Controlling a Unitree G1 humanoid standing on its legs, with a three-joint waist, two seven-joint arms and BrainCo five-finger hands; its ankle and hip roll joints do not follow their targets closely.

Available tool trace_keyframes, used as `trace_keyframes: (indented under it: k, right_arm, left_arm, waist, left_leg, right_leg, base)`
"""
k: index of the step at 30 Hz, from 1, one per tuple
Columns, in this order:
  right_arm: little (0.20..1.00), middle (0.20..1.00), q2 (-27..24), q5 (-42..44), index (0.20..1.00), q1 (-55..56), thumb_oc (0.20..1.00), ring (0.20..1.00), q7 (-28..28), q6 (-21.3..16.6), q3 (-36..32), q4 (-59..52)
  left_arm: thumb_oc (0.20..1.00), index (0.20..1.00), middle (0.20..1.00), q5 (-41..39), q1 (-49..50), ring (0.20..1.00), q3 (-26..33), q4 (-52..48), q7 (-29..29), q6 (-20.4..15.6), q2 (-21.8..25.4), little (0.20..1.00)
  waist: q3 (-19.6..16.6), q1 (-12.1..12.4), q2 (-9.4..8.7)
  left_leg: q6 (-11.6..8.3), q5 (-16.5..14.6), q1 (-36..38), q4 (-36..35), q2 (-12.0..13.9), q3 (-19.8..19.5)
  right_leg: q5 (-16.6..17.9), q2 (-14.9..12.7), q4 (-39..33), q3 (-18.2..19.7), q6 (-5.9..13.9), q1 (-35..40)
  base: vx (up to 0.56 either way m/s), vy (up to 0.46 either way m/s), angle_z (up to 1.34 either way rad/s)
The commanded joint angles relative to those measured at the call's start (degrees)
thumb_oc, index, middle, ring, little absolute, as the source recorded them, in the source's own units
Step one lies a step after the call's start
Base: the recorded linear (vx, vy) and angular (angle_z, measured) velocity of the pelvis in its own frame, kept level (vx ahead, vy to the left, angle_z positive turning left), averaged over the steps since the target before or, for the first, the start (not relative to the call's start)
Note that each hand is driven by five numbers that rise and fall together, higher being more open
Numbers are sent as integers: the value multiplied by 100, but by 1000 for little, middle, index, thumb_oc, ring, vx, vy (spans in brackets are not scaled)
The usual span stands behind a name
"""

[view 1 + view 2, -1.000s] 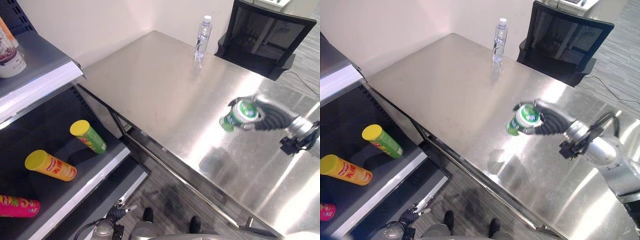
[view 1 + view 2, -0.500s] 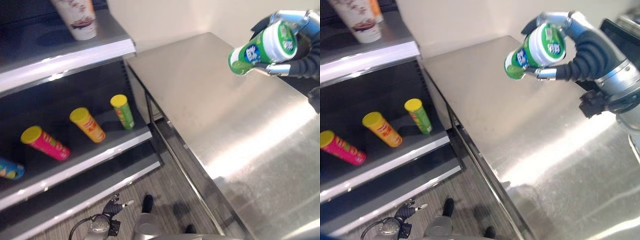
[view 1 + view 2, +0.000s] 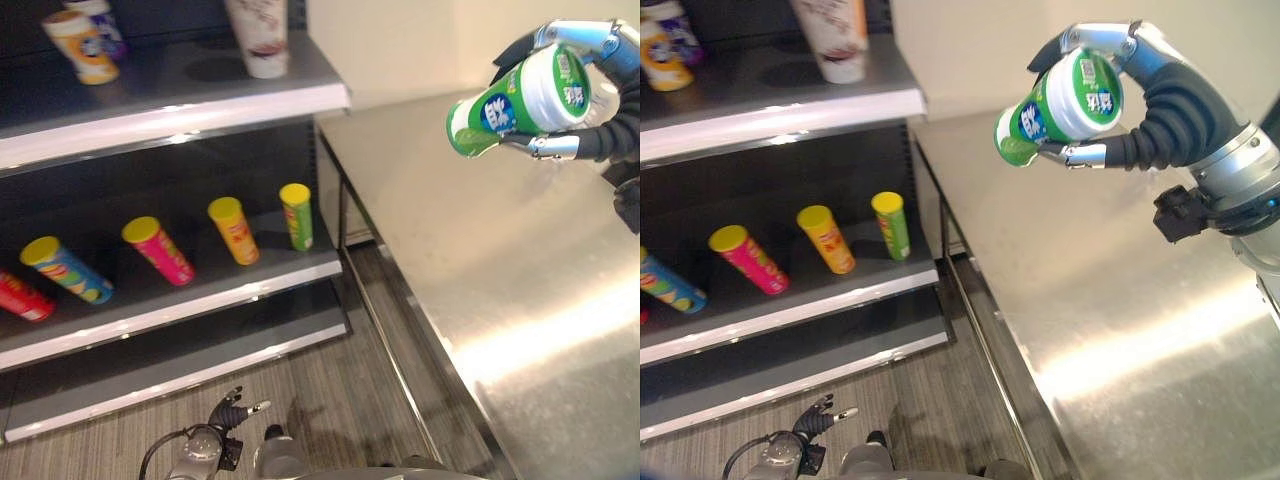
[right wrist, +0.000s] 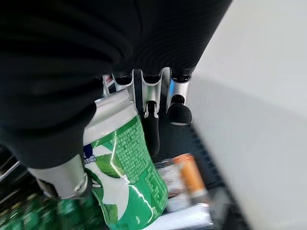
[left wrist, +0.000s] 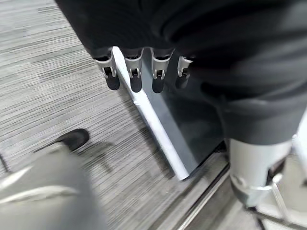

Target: Put the goods on the table back onto the shelves and tidy them up.

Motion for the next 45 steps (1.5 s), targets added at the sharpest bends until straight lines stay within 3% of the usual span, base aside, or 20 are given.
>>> trace_keyframes:
  k: [1,4,11,13,14,15,19,20,22,29,34,45]
  right_arm:
    - [200,200,236,457,200,-148,200,200,-61,-151,-2,222]
    - [200,200,281,473,200,-454,200,200,-90,-198,259,311]
    - [200,200,465,368,200,-1547,200,200,-218,-139,1370,608]
    - [200,200,446,330,200,-1953,200,200,-191,-71,1815,713]
    - [200,200,418,291,200,-2308,200,200,-206,-43,2175,806]
    - [200,200,408,281,200,-2429,200,200,-222,-19,2306,854]
    - [200,200,379,177,200,-2877,200,200,-292,4,2784,1121]
    - [200,200,261,108,200,-3055,200,200,-241,32,2967,1261]
    - [200,200,214,88,200,-3249,200,200,-233,140,3251,1451]
    - [200,200,290,31,200,-4125,200,200,-186,306,4321,2152]
    - [200,200,573,-157,200,-4962,200,200,-178,536,5227,3379]
    - [200,200,1348,-640,200,-5801,200,200,-268,752,5812,5143]
  left_arm:
    - [1000,1000,1000,311,66,1000,-130,205,8,-135,150,1000]
    - [1000,1000,1000,362,43,1000,-133,224,21,-139,203,1000]
    - [1000,1000,1000,244,-17,1000,30,356,134,-110,352,1000]
    - [1000,1000,1000,185,-25,1000,108,416,140,-85,408,1000]
    - [1000,1000,1000,155,-23,1000,141,460,158,-76,461,1000]
    - [1000,1000,1000,161,-27,1000,112,480,161,-68,503,1000]
    - [1000,1000,1000,210,-36,1000,58,573,159,-70,547,1000]
    - [1000,1000,1000,220,-65,1000,-29,599,124,-88,570,1000]
    - [1000,1000,1000,204,-76,1000,-130,605,106,-67,546,1000]
    - [1000,1000,1000,126,-23,1000,-296,523,74,-45,436,1000]
    - [1000,1000,1000,41,-47,1000,-436,545,91,-37,473,1000]
    - [1000,1000,1000,-173,28,1000,-614,584,141,-73,470,1000]
  waist:
    - [-366,339,-122]
    - [-423,403,-71]
    - [-255,592,-263]
    - [-151,613,-292]
    - [-84,652,-311]
    - [-53,693,-319]
    - [-86,799,-335]
    - [-133,898,-412]
    - [-154,877,-426]
    - [-290,1013,-407]
    - [-368,1188,-421]
    - [-423,1427,-382]
  left_leg:
    - [-894,-689,1083,528,725,492]
    - [-834,-818,1067,182,441,594]
    - [-560,-1035,861,112,-130,591]
    - [-481,-1038,807,158,-173,539]
    - [-409,-1031,758,191,-231,476]
    - [-369,-1041,744,211,-257,438]
    - [-286,-992,675,183,-325,357]
    - [-247,-1027,576,227,-393,230]
    - [-271,-1047,600,198,-434,102]
    - [-340,-995,699,155,-424,20]
    - [-396,-959,746,109,-418,-129]
    - [-437,-877,744,32,-430,-313]
  right_leg:
    - [-137,-391,48,-89,843,-81]
    - [252,-649,-98,-106,1005,-267]
    - [869,-1079,-427,82,1297,-584]
    - [833,-1008,-350,483,1301,-758]
    - [678,-851,-174,919,1301,-844]
    - [562,-767,-50,1070,1295,-811]
    - [268,-463,166,1243,1221,-638]
    - [33,-245,69,1303,1143,-400]
    - [27,-91,-10,1384,1103,-315]
    - [-27,-26,-255,1068,1053,4]
    - [-118,-20,-306,854,1042,220]
    - [-156,-75,-321,591,1055,319]
  base:
    - [-134,321,54]
    - [-174,314,27]
    - [-148,198,8]
    - [-107,168,-6]
    - [-86,144,9]
    - [-65,108,7]
    - [0,24,18]
    - [61,-15,34]
    - [101,-16,62]
    - [79,-27,27]
    - [74,-58,31]
    - [43,-36,17]
